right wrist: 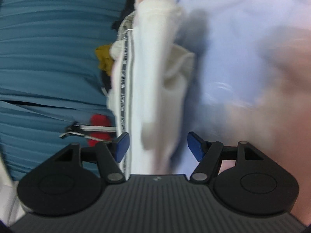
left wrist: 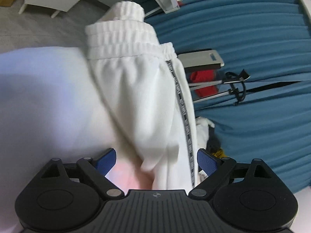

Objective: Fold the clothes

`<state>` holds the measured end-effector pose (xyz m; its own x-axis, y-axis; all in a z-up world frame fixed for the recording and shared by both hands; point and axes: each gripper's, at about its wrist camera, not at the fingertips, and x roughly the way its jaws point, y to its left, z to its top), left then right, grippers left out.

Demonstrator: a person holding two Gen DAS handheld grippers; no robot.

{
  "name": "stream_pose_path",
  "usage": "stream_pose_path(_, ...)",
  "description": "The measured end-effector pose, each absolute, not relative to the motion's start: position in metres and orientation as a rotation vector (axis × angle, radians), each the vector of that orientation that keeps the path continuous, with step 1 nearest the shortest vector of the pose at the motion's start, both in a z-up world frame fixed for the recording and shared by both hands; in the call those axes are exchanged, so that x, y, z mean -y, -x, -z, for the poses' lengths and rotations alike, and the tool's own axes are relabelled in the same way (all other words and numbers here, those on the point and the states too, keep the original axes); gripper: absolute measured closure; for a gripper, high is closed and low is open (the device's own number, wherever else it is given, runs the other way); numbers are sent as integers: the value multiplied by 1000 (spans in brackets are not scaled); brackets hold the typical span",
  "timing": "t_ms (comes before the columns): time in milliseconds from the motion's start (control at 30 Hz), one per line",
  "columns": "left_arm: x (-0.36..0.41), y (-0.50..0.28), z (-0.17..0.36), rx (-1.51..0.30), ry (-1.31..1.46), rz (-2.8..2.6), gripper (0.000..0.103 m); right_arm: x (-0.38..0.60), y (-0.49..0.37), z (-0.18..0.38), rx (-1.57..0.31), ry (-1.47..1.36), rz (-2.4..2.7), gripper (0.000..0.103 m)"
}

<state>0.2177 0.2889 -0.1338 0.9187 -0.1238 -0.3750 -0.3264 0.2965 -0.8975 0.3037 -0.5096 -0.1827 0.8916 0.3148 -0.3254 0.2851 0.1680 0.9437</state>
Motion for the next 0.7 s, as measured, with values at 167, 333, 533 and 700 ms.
stream_pose_path(167, -302, -254, 134, -399, 1256, -229, 31, 507, -337, 181, -415, -1321, 23, 35)
stream_pose_path(333, -311, -280, 116, -481, 1166, -365, 79, 517, -350, 182, -348, -1268, 126, 82)
stream_pose_path(533, -308, -260, 68, -488, 1039, -342, 90, 512, -344, 156, -309, -1165, 157, 88)
stream_pose_path(700, -302, -211, 46, -509, 999, -314, 90, 525, -314, 142, -294, -1201, 194, 89)
